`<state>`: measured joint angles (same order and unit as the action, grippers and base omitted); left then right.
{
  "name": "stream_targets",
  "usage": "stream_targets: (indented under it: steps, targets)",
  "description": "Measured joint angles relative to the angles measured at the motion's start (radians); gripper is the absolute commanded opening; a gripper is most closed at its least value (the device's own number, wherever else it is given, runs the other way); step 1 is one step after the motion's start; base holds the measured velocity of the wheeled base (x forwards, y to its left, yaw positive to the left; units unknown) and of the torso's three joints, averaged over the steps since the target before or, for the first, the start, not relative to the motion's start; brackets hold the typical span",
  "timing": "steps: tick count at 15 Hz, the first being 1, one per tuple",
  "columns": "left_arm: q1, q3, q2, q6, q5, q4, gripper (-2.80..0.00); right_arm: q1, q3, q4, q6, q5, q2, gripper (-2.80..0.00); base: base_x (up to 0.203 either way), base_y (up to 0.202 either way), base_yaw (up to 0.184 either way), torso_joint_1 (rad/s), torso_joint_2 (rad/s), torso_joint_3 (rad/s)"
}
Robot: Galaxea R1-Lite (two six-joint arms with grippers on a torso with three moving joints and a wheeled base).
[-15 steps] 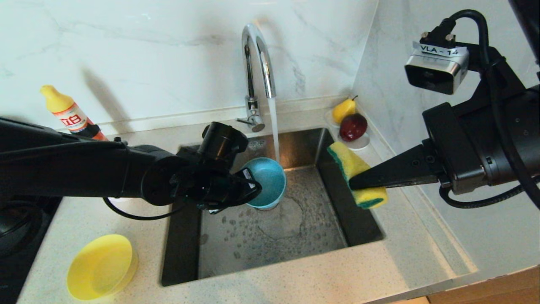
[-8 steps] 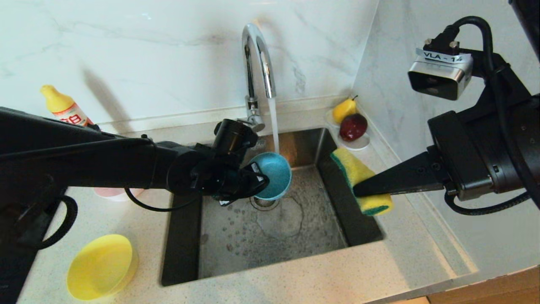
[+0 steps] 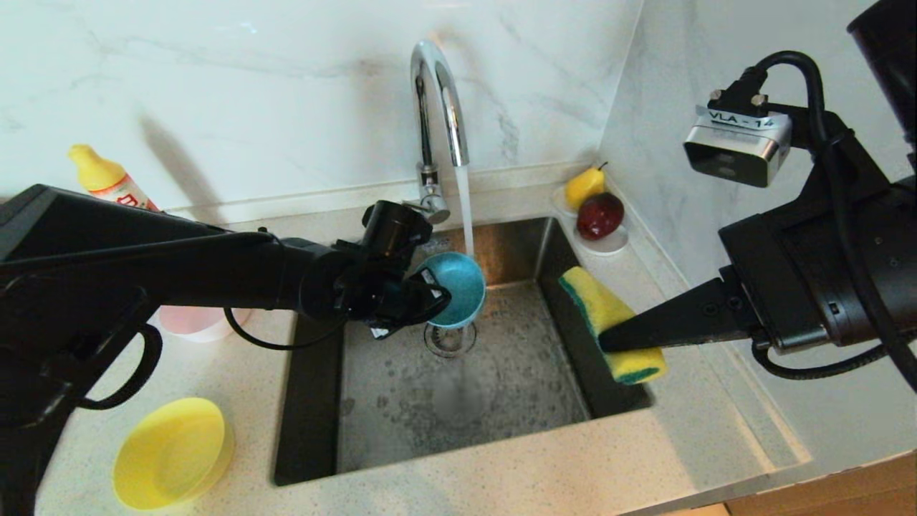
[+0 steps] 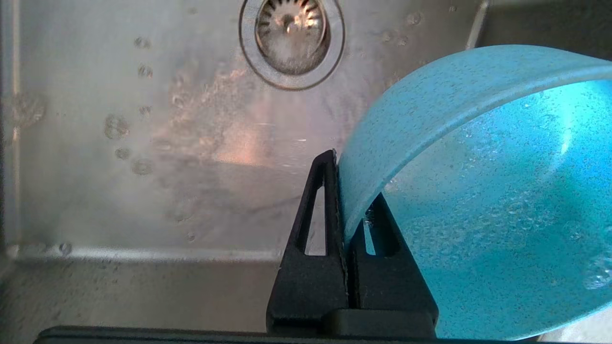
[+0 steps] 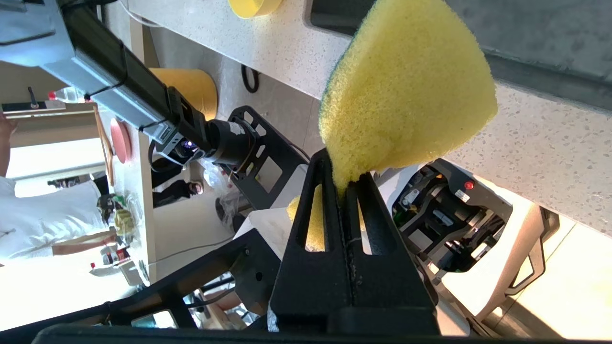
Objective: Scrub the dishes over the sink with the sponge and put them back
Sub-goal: Rinse the bowl
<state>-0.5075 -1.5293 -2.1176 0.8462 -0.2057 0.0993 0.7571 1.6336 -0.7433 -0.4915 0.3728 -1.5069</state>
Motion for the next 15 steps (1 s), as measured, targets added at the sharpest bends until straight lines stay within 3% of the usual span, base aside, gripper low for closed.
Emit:
stream_targets:
  steps: [7, 15]
  targets:
    - [0.033, -0.054, -0.048, 0.041, 0.003, 0.018, -2.8, 0.004, -0.063, 0.088, -0.001, 0.0, -0.003, -2.8, 0.0, 0.0, 0.0, 0.0, 0.0, 0.0]
    - [0.042, -0.126, -0.095, 0.043, 0.003, 0.044, -2.8, 0.004, -0.075, 0.092, -0.001, 0.0, -0.001, -2.8, 0.0, 0.0, 0.0, 0.0, 0.0, 0.0]
